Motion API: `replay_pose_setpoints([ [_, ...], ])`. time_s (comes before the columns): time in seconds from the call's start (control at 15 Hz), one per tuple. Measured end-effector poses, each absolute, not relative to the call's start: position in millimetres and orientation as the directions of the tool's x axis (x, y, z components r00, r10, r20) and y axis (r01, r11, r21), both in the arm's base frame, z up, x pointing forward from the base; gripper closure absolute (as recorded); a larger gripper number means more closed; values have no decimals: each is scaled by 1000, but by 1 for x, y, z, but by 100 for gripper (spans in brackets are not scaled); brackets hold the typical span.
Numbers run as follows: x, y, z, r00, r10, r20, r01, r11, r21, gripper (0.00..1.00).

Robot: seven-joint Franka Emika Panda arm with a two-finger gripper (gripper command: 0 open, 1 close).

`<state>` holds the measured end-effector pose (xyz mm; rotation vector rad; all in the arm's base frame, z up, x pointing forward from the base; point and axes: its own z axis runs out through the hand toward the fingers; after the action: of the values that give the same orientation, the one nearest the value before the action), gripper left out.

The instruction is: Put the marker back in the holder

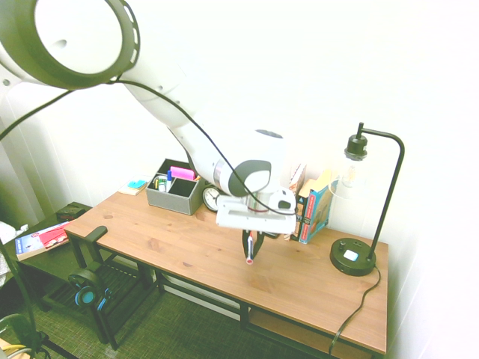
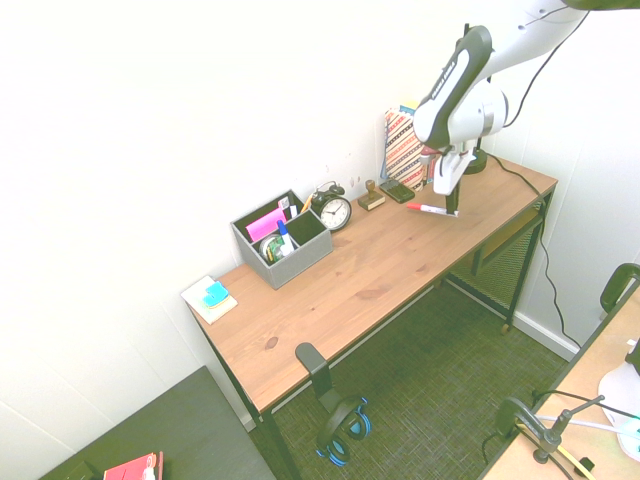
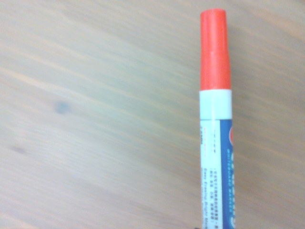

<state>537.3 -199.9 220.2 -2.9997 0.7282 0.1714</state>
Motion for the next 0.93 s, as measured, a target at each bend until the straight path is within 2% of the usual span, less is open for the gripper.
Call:
replay_pose_setpoints([
  [0.2, 545, -161, 289, 855, -481, -192, -501, -862, -73, 100],
  [0.33, 545, -129, 320, 797, -522, -303, -564, -823, -65, 100],
  [0.6, 568, -55, 364, 620, -646, -446, -709, -704, 35, 100],
  [0.93, 607, -17, 363, 350, -743, -570, -865, -490, 109, 100],
])
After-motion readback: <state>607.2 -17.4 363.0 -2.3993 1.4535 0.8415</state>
